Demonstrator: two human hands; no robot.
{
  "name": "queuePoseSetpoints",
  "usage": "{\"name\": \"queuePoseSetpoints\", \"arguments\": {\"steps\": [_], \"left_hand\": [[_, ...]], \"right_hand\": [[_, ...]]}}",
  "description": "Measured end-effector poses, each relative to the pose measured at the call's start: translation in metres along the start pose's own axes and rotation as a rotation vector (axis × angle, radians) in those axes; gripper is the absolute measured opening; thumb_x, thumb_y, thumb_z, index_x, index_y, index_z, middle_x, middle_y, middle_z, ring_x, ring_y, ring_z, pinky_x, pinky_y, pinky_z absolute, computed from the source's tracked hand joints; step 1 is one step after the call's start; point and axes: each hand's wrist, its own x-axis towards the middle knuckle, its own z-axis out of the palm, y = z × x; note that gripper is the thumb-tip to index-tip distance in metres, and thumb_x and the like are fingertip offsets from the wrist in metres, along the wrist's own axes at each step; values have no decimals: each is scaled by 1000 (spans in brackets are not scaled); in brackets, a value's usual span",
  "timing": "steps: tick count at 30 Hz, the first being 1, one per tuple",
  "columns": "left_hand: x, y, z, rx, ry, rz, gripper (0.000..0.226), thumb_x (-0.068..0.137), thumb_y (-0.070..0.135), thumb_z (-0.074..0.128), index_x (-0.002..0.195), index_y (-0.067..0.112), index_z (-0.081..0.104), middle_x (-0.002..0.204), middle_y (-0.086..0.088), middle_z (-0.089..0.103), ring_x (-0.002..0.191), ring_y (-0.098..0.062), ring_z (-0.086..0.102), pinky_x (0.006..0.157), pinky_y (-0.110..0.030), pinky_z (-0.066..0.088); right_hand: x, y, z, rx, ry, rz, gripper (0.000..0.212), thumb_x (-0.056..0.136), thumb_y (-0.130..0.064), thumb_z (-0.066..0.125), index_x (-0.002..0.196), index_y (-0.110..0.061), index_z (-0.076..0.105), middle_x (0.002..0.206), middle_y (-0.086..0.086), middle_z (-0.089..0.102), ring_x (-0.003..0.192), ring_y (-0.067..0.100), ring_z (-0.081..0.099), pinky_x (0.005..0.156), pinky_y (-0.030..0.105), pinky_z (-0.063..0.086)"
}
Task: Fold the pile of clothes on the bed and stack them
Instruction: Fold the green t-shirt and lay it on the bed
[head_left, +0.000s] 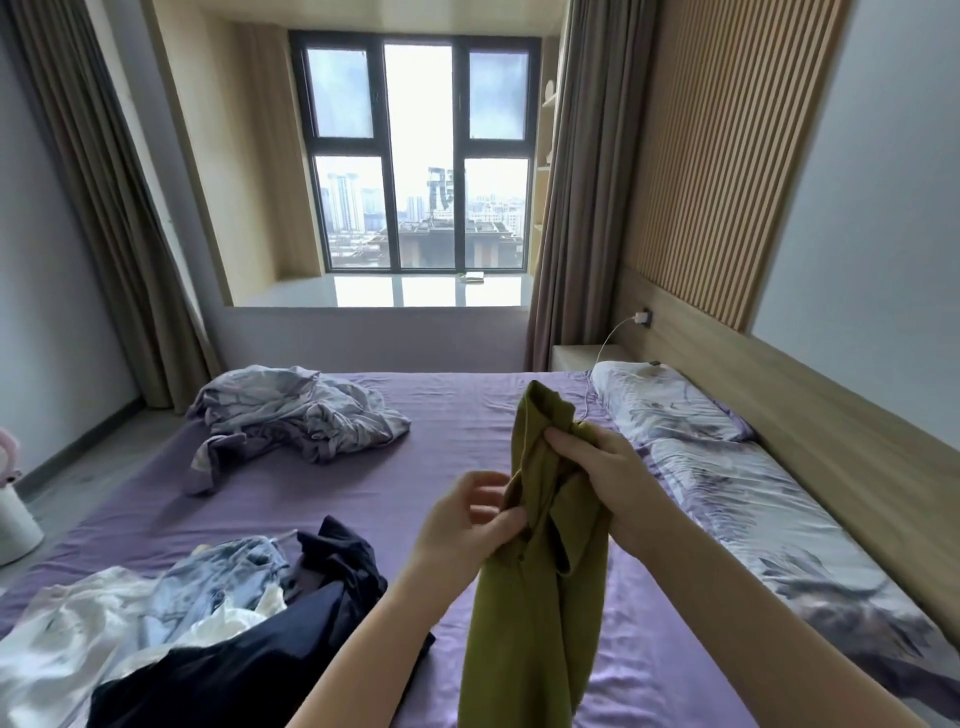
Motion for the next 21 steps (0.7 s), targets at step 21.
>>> {"name": "queuePoseSetpoints", "arguments": {"steps": [21], "left_hand": [[-22,-20,5,-415,83,-142,14,87,7,63,94,-3,70,82,-17,69,76,-27,66,69,-31,59]], "right_hand": [[-35,15,-42,-479,43,-148,17,79,-37,73,80,-20,73,80,3,70,77,15,66,75,28,52]]}}
